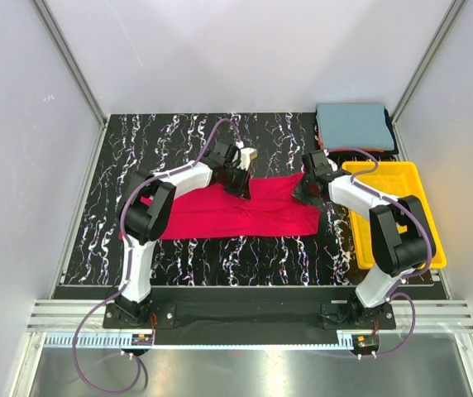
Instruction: Fold and stack the t-shirts
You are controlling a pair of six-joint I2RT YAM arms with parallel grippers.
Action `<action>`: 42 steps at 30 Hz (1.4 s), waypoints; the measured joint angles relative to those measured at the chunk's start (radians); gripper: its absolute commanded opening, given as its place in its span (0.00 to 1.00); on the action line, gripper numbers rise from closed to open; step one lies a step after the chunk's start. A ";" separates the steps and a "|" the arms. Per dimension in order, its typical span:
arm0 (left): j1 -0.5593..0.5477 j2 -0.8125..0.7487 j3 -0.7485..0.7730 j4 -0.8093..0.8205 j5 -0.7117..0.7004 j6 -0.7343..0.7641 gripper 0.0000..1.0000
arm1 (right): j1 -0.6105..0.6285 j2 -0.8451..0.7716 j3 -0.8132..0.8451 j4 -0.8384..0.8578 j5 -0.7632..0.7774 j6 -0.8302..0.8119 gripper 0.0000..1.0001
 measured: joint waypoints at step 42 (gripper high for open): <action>0.001 -0.097 -0.110 0.237 -0.175 -0.190 0.17 | -0.004 0.060 0.053 0.000 0.081 -0.043 0.27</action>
